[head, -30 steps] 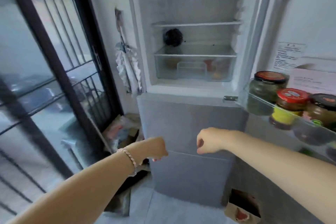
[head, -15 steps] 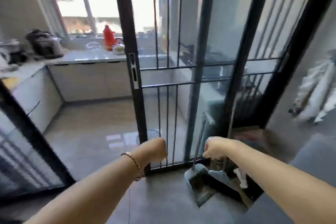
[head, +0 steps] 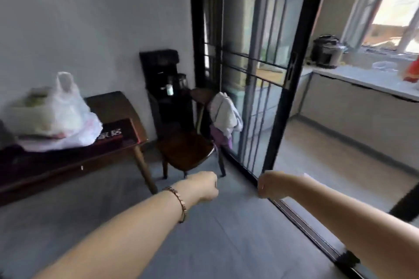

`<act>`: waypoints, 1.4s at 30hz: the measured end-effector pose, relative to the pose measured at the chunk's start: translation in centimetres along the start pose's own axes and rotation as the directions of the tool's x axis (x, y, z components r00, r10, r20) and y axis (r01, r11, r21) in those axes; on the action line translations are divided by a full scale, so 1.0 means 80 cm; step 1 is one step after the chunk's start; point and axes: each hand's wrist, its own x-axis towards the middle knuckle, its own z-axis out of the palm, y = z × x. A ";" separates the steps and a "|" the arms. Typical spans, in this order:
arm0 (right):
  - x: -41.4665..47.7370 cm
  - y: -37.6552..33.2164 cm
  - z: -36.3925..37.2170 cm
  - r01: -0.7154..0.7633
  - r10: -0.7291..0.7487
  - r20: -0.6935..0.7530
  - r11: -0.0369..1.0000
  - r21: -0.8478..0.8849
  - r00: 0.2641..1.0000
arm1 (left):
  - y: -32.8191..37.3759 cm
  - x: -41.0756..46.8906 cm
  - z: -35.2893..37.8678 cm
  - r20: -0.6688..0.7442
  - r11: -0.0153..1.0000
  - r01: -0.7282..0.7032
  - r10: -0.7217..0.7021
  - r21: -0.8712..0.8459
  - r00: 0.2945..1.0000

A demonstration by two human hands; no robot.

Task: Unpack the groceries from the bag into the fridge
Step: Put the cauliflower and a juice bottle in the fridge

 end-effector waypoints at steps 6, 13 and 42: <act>0.060 -0.270 -0.091 0.291 -0.299 -0.072 0.951 -0.105 0.951 | -0.269 -0.068 -0.032 -0.043 0.943 0.294 -0.304 -0.154 0.952; 0.172 -0.540 -0.166 0.449 -0.473 -0.054 0.862 -0.236 0.879 | -0.542 -0.122 -0.095 -0.070 0.812 0.382 -0.456 -0.441 0.887; 0.612 -1.019 -0.431 0.627 -0.645 0.019 0.734 -0.263 0.764 | -1.116 0.104 -0.267 -0.375 0.791 0.218 -0.488 -0.571 0.788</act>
